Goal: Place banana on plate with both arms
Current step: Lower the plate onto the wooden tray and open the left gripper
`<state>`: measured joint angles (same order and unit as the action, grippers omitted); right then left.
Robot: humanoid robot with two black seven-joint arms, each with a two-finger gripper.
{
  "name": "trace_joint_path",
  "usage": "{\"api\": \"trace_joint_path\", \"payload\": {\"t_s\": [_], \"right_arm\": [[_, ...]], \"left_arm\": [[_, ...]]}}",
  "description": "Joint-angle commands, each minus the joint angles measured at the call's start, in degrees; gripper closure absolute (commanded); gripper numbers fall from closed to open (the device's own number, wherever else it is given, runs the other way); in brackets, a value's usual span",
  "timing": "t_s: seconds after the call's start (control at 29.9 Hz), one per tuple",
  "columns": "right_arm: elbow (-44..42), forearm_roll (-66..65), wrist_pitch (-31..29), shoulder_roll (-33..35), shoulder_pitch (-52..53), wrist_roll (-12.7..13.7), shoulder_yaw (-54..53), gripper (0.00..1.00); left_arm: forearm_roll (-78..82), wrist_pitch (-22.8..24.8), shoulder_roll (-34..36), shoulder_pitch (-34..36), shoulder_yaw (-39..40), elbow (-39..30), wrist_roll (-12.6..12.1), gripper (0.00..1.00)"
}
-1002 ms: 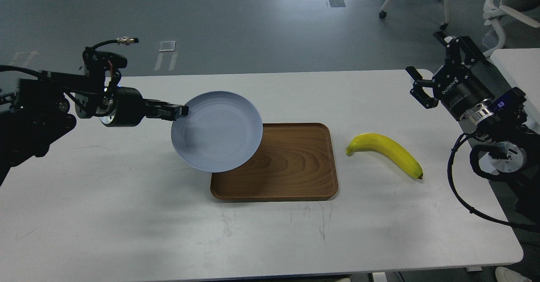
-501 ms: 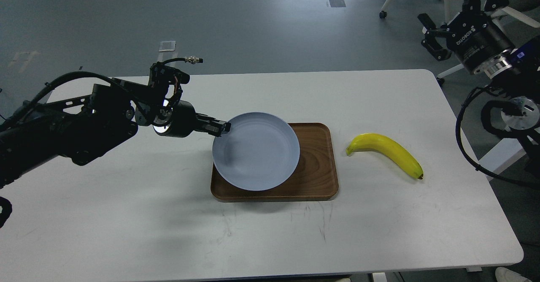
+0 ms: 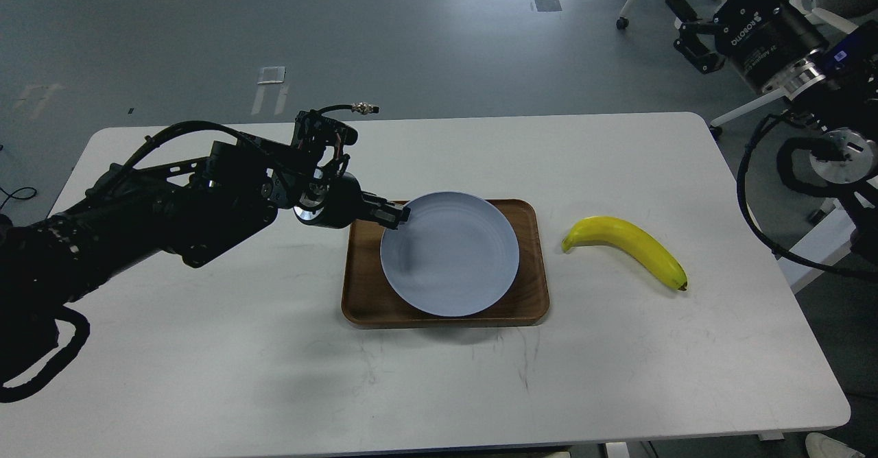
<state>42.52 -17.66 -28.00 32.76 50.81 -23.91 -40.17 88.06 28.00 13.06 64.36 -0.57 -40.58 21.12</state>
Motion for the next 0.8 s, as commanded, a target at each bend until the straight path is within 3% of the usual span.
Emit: {"api": "trace_joint_path", "payload": {"t_s": [0.0,0.77], "right_arm": [[0.1,0.0,0.0,0.0,-0.2,-0.1,0.0,0.0],[0.4,0.0,0.0,0.1,-1.4,-0.1,0.0,0.0]], "left_arm": [[-0.1,-0.2,-0.8,-0.5,-0.7,2.0,-0.1,1.0],[-0.9,-1.9,-10.2,-0.6,-0.7,12.9,0.1,1.0]]}}
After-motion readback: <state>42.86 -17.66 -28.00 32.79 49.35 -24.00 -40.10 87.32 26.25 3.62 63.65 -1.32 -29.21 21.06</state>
